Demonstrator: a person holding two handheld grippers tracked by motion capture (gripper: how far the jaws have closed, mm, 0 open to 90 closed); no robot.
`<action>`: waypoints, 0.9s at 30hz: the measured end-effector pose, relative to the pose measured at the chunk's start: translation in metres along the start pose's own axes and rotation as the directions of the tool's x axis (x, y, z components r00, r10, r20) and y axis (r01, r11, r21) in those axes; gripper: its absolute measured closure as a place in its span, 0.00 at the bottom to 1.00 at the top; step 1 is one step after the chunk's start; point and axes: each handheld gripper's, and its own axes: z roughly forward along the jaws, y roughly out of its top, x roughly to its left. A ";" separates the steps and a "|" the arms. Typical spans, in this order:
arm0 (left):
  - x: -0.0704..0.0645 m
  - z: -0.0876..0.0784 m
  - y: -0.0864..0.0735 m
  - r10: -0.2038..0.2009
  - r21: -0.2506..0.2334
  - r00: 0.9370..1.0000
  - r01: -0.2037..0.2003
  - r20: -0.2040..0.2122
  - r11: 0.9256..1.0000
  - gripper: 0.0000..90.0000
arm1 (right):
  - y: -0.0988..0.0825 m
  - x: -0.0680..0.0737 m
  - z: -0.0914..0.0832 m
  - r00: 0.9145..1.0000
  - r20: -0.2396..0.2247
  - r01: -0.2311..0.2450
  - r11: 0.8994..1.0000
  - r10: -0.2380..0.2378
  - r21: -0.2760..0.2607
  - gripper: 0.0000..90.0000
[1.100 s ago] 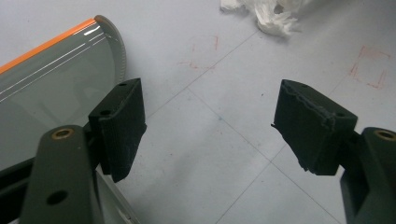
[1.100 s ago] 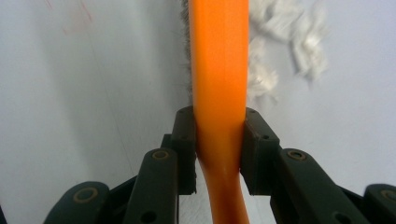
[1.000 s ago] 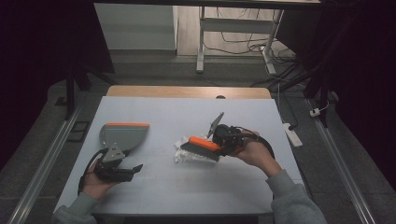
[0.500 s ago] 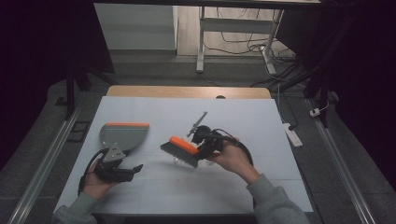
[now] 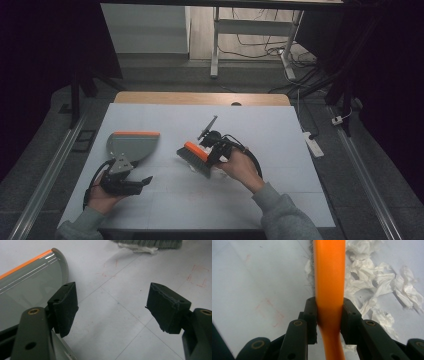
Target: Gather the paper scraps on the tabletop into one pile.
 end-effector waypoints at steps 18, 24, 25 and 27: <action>-0.001 0.001 0.001 0.005 0.006 1.000 -0.005 -0.002 1.000 0.29 | -0.059 -0.031 -0.071 0.996 0.025 -0.072 0.959 0.082 -0.273 0.77; -0.002 0.002 0.001 0.002 0.008 1.000 -0.002 -0.002 1.000 0.29 | -0.074 -0.037 -0.070 0.996 0.035 -0.068 0.951 0.083 -0.301 0.77; -0.002 0.002 0.001 0.002 0.008 1.000 -0.002 -0.002 1.000 0.29 | -0.077 -0.037 -0.070 0.996 0.036 -0.072 0.950 0.087 -0.303 0.77; -0.001 0.002 0.000 0.002 0.008 1.000 -0.002 -0.002 1.000 0.29 | -0.082 -0.037 -0.070 0.996 0.044 -0.064 0.948 0.082 -0.313 0.77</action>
